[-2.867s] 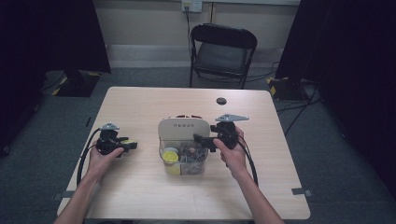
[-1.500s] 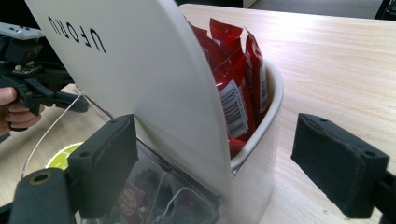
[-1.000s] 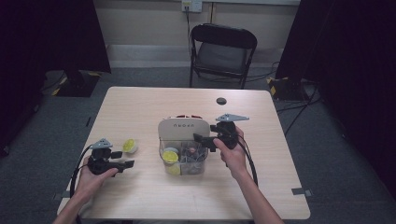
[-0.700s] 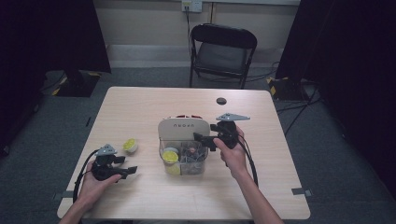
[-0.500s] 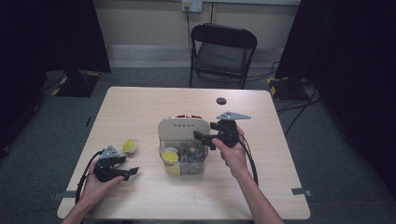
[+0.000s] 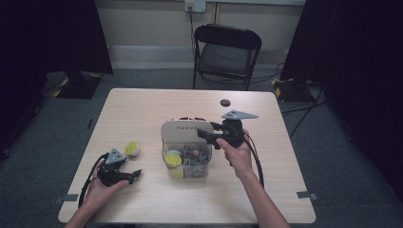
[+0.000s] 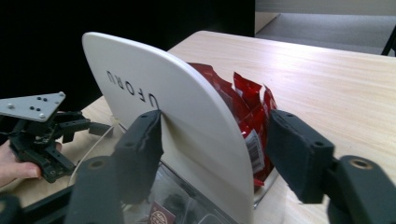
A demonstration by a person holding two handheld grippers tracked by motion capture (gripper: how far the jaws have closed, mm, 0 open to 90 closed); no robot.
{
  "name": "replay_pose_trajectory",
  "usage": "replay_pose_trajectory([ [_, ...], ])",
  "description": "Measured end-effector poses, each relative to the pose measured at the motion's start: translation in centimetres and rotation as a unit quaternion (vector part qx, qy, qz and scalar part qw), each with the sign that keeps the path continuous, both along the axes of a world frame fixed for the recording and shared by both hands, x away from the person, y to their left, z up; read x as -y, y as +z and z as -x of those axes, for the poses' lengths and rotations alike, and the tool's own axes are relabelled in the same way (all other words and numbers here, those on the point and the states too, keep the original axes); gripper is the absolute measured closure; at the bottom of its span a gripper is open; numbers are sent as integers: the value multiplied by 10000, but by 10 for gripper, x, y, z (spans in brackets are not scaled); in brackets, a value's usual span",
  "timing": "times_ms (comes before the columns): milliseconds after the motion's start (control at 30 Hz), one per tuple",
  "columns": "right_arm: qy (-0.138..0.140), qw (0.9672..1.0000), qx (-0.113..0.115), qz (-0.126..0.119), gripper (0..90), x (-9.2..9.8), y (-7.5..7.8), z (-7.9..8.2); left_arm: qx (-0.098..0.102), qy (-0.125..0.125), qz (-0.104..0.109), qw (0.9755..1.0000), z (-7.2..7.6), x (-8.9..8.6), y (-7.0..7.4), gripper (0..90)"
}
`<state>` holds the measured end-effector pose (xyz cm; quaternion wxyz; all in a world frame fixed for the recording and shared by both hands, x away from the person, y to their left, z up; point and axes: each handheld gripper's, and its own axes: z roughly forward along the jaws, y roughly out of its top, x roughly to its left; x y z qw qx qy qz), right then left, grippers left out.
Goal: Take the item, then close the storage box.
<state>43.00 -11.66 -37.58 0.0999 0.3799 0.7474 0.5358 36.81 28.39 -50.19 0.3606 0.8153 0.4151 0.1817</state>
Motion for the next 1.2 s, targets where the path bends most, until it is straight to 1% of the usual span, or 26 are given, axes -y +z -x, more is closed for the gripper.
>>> replay_pose_trajectory([
  [100, 81, 10000, 21, -54, 416, 0, 2, 1, -1, 1, 2, 10000, 0, 0, 0, 157],
  [233, 223, 9997, 11, -126, 426, -2, 5, 4, 1, -1, -1, 10000, 0, 0, 0, 156],
  [267, 249, 9996, 29, -106, 420, -3, 5, 5, 1, 0, 1, 10000, 0, 0, 0, 157],
  [333, 228, 9997, 27, -87, 416, -4, 5, 7, 2, -1, -2, 10000, 0, 0, 0, 157],
  [433, 276, 9996, 13, -82, 438, -2, 6, 10, 0, -2, 0, 10000, 0, 0, 0, 156],
  [533, 294, 9995, 12, -88, 439, -2, 6, 12, 2, -3, 4, 10000, 0, 0, 0, 156],
  [967, 383, 9993, -8, -23, 414, -3, 7, 17, 0, -11, 10, 10000, 0, 0, 0, 157],
  [1033, 397, 9992, -10, -30, 414, -3, 6, 17, -1, -26, -3, 10000, 0, -1, 0, 157],
  [1133, 411, 9991, -50, -104, 413, -3, 4, 17, -1, -24, -3, 10000, 0, 0, 0, 157],
  [1200, 428, 9990, -57, -79, 404, -4, 2, 19, 1, -24, -3, 10000, 0, 0, 0, 157],
])
